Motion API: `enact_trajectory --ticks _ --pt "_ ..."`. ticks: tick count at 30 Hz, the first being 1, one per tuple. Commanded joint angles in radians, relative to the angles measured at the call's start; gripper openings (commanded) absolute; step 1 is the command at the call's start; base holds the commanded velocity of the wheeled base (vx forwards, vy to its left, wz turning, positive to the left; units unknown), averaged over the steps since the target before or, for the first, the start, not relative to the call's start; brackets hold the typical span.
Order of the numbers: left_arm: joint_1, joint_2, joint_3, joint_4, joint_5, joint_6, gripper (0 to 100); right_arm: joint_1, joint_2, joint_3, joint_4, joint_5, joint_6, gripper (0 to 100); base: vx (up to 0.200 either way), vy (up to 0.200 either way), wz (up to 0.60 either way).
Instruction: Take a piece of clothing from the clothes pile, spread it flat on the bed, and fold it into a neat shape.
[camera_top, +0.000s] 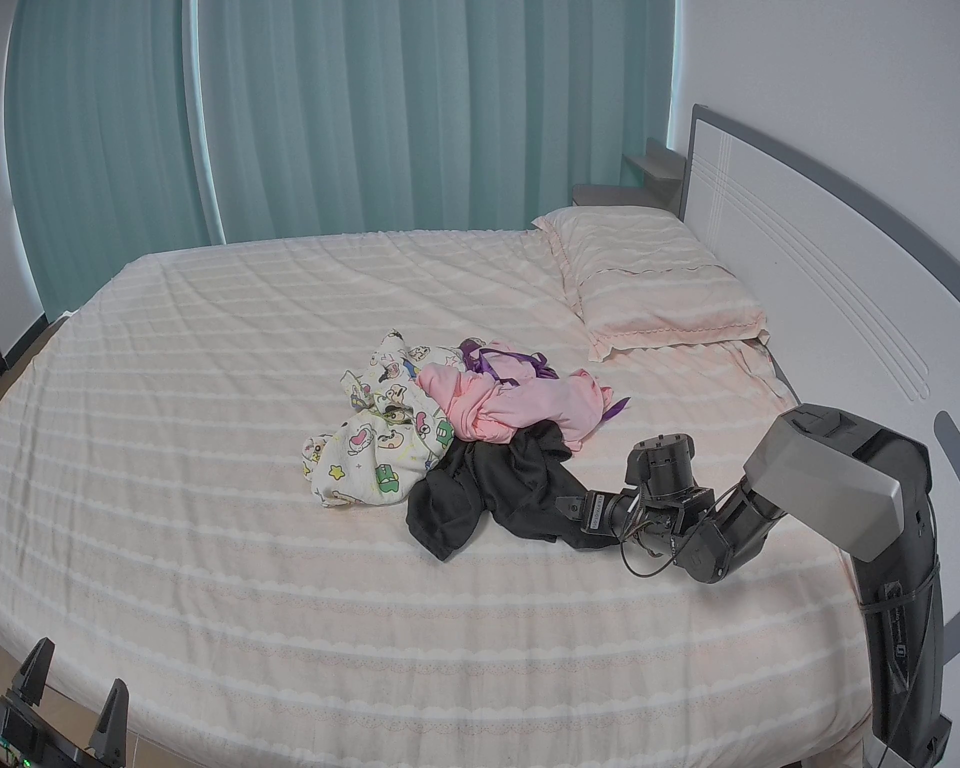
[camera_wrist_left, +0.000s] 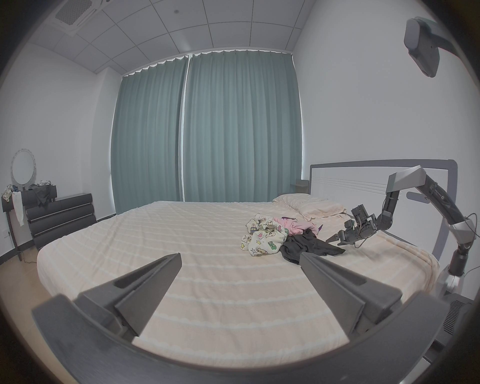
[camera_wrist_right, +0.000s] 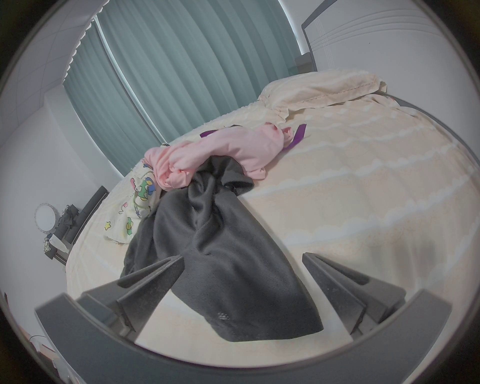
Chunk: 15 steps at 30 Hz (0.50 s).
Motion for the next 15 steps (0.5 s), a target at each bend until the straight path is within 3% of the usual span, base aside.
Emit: enact_trajectory --ticks 1,15 --pt "0.000 -0.015 0.015 -0.001 0.000 0.000 100 -0.004 0.027 -0.023 0.010 -0.001 -0.002 100 0.000 0.000 0.00" --pt "0.000 -0.015 0.015 -0.001 -0.001 0.000 100 0.050 0.082 -0.070 0.006 -0.002 -0.008 100 0.000 0.000 0.00"
